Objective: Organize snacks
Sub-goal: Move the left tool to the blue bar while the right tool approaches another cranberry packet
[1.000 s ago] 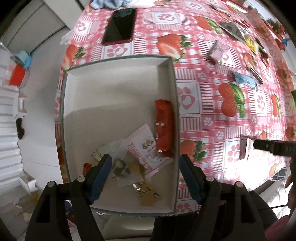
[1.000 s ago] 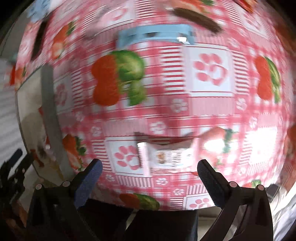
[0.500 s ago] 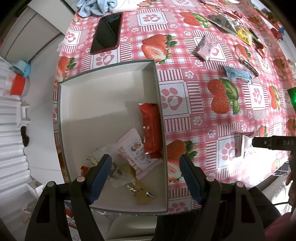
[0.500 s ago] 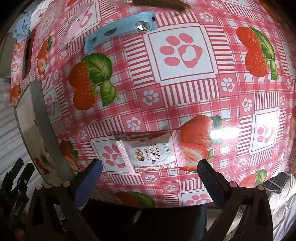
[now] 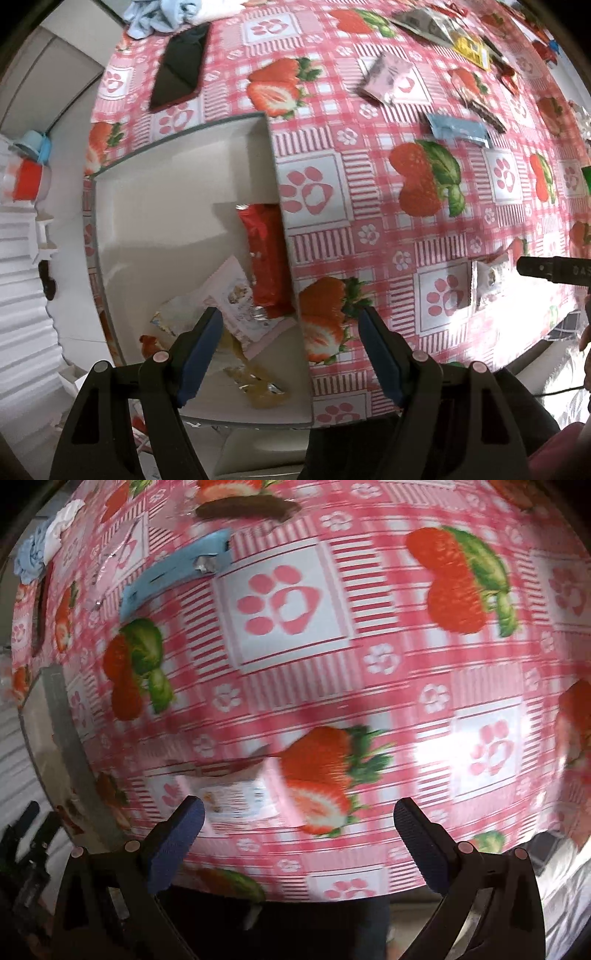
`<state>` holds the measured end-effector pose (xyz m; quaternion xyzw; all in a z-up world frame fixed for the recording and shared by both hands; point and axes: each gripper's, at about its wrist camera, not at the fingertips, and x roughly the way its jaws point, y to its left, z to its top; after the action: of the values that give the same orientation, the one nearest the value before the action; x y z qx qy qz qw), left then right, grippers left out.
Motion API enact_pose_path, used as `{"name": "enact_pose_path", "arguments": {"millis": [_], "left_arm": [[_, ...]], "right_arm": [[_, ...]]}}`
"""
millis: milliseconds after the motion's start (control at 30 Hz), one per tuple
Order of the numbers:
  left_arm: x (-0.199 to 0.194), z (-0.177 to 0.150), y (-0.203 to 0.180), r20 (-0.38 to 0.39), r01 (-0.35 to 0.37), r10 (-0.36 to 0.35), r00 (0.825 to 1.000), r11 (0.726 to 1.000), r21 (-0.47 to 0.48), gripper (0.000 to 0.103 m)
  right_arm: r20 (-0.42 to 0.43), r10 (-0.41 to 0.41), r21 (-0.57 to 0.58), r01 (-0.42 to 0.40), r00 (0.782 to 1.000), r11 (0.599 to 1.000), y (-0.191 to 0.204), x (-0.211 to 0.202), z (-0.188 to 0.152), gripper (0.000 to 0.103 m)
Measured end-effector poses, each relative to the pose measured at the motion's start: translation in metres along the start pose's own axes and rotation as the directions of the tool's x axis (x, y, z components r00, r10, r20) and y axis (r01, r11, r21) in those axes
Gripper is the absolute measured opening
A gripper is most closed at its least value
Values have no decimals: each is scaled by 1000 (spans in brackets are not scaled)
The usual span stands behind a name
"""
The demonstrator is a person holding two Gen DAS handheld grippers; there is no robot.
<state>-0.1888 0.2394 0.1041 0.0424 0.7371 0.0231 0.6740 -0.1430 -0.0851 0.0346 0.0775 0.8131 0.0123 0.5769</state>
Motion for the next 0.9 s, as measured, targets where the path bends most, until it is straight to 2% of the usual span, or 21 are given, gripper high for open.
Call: {"name": "enact_pose_path", "arguments": {"millis": [133,267,367,467,500,600,667,700,767,867,900], "left_arm": [[6,2,-11,-15,10,-9,1000,1000,30,79],[8,6,-17,-18,16,-16,1000,999,36,79],[13,7,-22,-33,20,-18,999,999,42,79],[19,3,-27,-49,19,-17,999,998,54,79],[20,2,-28,-51,18,-15,999,998,57,79],[22,1,-27,-52,14,-11,999,998,56,79],[23,-1,-25,-53,13,-11,999,999,48,79],[24,-2,-24,-55,11,-9,998,999,42,79],[27,-5,-23,-60,8,-6,998,999,34,79],[30,-7,-22,-71,11,-9,997,1000,23,79],[31,-8,-22,-72,12,-10,997,1000,21,79]], "right_arm": [[1,-58,-42,58,998,997,-13,1,-4,103],[16,-59,-102,60,998,993,-9,0,-12,103],[66,-69,-247,83,995,966,16,-5,-24,103],[130,-157,-496,202,979,844,48,-1,-44,103],[160,-211,-591,265,964,762,61,6,-55,103],[204,-288,-725,342,936,598,80,26,-72,103],[228,-311,-749,370,923,549,85,35,-74,103],[239,-319,-752,383,917,536,88,38,-72,103],[252,-323,-739,397,912,544,94,41,-65,103],[242,-310,-687,388,919,615,87,36,-42,103],[233,-305,-654,381,923,654,79,32,-31,103]]}}
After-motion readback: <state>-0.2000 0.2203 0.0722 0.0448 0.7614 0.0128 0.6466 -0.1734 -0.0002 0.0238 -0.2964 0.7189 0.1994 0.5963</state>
